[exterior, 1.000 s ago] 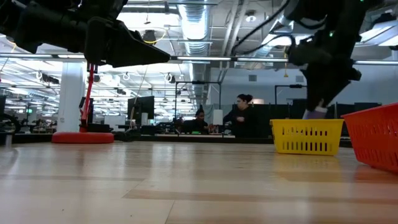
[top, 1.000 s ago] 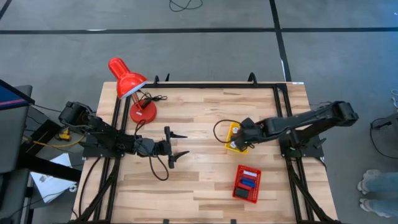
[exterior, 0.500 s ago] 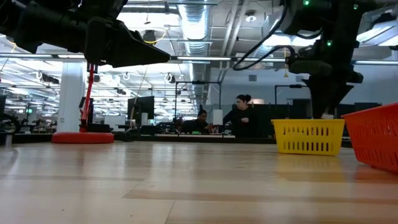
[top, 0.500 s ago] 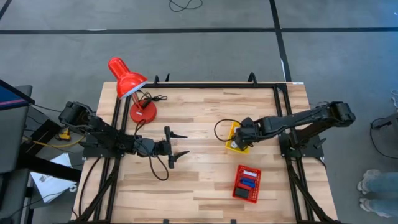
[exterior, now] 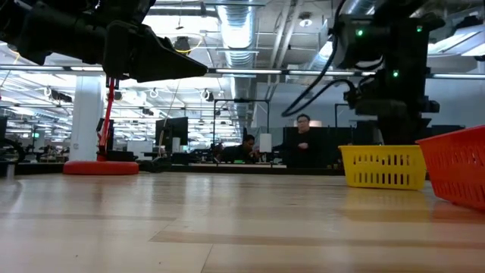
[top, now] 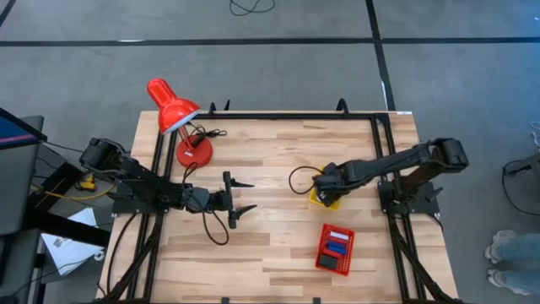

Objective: Pick & Place Office items
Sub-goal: Put the violet charger adapter into the yellow bin, then return to Home Position

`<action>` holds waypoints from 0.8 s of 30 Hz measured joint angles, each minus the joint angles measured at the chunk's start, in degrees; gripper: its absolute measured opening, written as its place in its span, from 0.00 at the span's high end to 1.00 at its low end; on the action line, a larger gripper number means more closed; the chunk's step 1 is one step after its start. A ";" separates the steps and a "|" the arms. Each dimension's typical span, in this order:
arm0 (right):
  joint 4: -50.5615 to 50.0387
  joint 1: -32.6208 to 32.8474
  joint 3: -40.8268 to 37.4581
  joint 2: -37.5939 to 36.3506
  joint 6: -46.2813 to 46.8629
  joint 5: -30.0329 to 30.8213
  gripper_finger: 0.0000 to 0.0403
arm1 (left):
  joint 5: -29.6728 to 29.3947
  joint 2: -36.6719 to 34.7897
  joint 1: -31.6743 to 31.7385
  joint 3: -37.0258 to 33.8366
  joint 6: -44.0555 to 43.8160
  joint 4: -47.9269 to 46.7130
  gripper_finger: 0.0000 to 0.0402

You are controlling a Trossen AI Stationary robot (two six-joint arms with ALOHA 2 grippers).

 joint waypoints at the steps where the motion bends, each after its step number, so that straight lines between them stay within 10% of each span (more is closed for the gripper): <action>1: 0.08 -0.18 -0.02 0.66 -0.35 0.00 0.71 | 0.01 0.00 0.00 0.00 -0.01 0.00 0.25; 24: -9.58 0.24 5.53 -7.77 -11.90 -0.02 0.42 | 0.51 -6.58 2.78 -5.03 -4.38 0.48 0.25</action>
